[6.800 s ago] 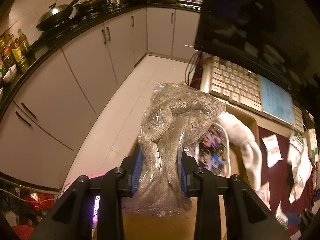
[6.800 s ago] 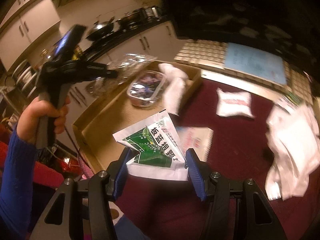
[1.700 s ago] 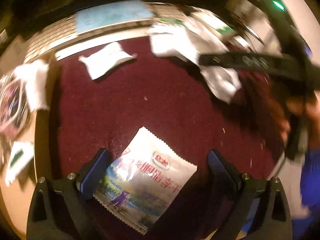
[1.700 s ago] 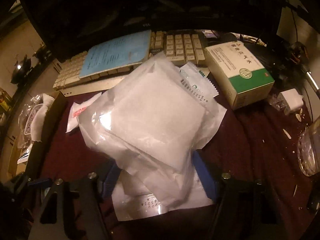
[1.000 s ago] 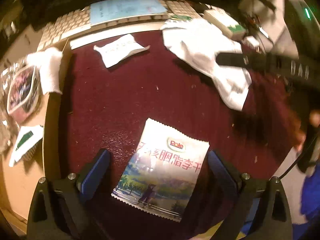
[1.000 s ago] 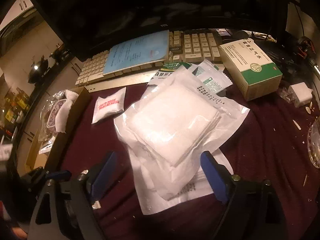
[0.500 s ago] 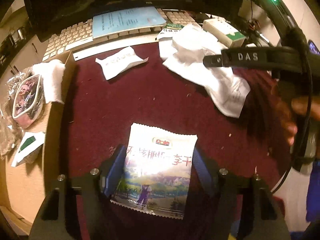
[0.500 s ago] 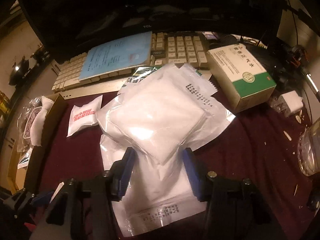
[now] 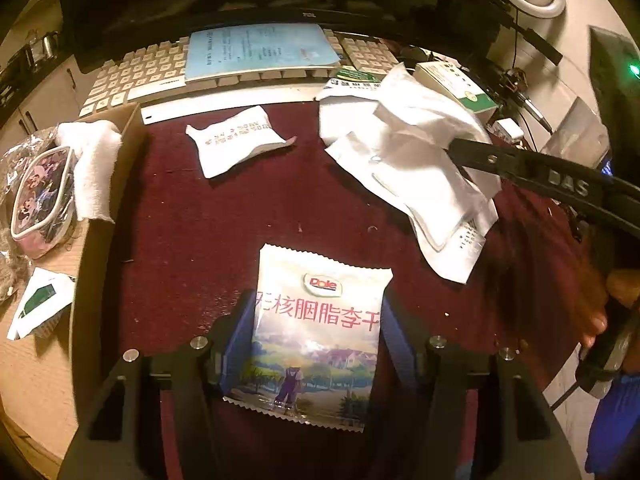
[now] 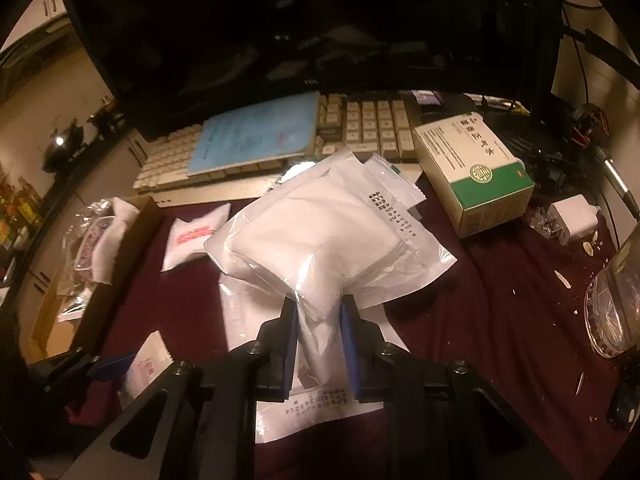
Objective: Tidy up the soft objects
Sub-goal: 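Close right tool on the white gauze pack while left tool holds the Dole packet, then carry the Dole packet and white gauze pack over the cardboard box with both tools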
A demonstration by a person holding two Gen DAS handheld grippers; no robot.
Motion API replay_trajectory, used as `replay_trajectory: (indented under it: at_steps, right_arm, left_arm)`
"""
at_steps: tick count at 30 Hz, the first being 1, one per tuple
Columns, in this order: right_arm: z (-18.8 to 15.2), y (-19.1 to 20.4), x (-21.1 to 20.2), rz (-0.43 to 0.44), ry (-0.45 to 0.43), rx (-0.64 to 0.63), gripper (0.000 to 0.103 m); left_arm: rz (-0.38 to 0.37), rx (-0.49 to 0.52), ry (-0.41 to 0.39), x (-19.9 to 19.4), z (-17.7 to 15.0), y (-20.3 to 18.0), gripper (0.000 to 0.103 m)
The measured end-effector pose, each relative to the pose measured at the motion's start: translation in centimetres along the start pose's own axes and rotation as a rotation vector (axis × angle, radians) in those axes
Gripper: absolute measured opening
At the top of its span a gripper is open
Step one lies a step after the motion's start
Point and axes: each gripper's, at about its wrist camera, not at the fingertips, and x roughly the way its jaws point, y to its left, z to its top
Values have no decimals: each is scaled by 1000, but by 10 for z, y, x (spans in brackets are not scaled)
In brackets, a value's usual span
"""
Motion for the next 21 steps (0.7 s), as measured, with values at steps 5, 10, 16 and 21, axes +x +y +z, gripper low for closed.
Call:
replay_trajectory:
  at_steps: [5, 10, 16, 21]
  right_arm:
    - [-3, 6, -10, 21, -24, -15, 21]
    - [-5, 11, -13, 36, -30, -24, 21]
    - [-6, 17, -14, 53, -32, -36, 21]
    - [-7, 21, -15, 68, -33, -48, 21]
  left_arm:
    - [2, -6, -15, -7, 1, 5, 60]
    - [1, -11, -26, -15, 3, 7, 60]
    - [0, -20, -25, -23, 6, 12, 60]
    - [-23, -31, -17, -33, 8, 18, 60]
